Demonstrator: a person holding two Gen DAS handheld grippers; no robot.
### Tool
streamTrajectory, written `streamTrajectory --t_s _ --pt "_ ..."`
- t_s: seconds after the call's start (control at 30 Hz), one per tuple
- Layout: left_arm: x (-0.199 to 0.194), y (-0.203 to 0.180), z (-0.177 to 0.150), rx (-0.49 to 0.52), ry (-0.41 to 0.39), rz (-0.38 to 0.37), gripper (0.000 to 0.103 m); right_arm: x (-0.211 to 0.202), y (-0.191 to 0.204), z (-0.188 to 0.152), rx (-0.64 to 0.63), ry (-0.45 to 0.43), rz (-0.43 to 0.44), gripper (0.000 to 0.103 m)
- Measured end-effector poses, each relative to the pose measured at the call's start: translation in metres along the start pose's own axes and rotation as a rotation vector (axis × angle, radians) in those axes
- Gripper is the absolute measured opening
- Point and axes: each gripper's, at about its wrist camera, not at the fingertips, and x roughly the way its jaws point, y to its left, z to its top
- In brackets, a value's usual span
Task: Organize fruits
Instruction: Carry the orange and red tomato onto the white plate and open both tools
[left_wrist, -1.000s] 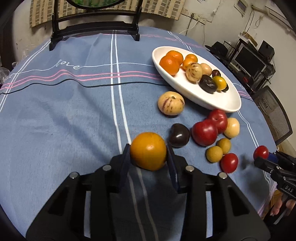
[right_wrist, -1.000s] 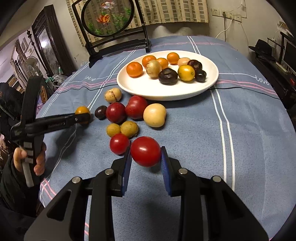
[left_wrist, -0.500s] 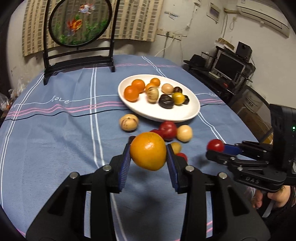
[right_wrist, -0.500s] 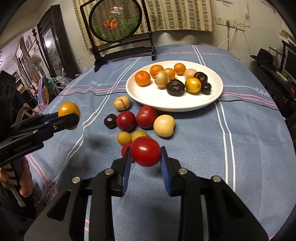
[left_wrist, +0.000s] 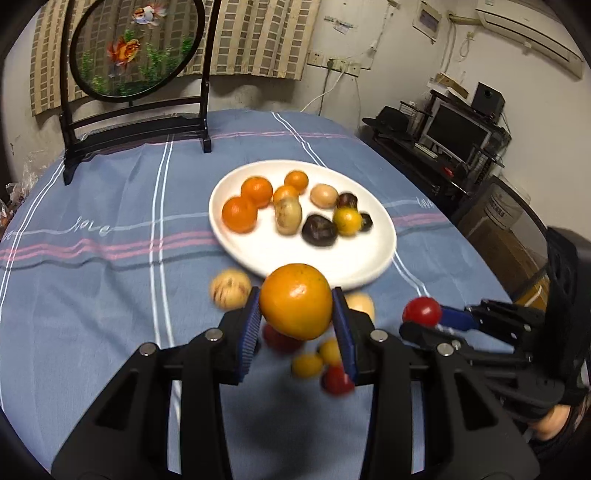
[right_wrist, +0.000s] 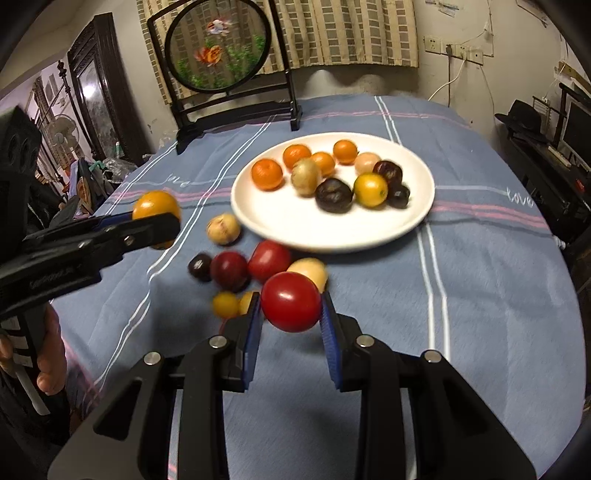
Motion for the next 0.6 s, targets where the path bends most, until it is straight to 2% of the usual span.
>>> streamTrajectory --t_s 0.23,0.33,0.6 --pt "0.055 0.004 0.064 -0.005 0.033 0.035 0.039 0.031 -0.019 0.066 -0.035 0.020 -0.032 0.031" --pt "0.079 0.008 0.081 -0.011 0.057 0.049 0.039 0.053 -0.024 0.088 -0.055 0.029 -0.051 0.031" --pt "0.126 0.015 0.096 -0.030 0.115 0.051 0.039 0.097 -0.034 0.103 -0.045 0.061 -0.062 0.031"
